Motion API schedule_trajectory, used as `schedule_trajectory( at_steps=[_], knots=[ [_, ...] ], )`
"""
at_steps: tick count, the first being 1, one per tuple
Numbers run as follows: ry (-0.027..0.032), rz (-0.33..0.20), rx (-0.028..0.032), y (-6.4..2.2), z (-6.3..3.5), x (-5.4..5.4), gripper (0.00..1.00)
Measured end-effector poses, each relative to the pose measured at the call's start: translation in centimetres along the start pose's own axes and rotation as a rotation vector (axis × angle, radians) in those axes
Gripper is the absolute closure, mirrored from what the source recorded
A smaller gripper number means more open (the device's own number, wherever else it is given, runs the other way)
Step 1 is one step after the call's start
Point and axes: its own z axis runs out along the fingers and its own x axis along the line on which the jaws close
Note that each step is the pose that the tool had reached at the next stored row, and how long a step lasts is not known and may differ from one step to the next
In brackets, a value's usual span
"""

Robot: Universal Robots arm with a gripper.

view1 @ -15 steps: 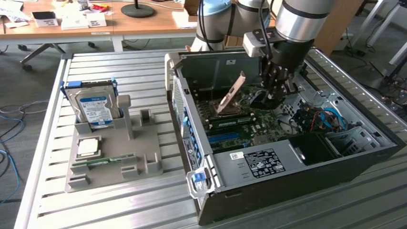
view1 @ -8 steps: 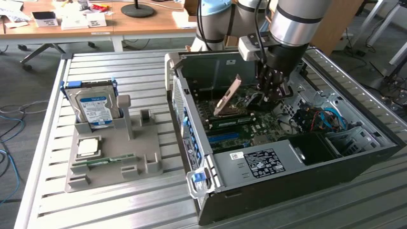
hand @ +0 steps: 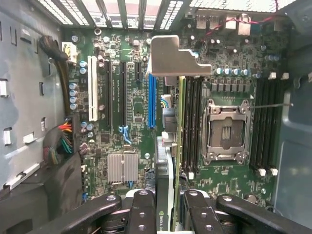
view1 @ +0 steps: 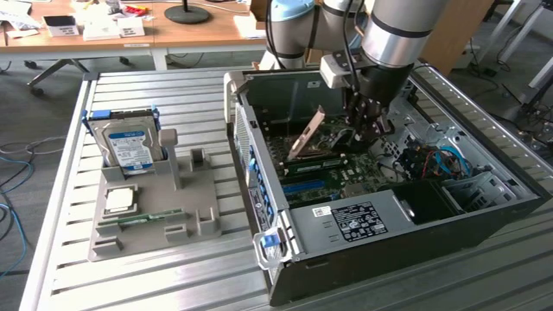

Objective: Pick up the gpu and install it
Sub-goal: 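Insert the gpu into the slot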

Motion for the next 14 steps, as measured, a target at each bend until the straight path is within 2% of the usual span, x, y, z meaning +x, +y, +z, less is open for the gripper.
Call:
schedule_trajectory(
  at_steps=[7,14],
  knots=[
    [-0.0015,-0.020,-0.0019,0.57,0.57,0.1,0.73],
    [-0.0064,-0.053,-0.0052,0.87,1.58,0.2,0.73]
  ],
)
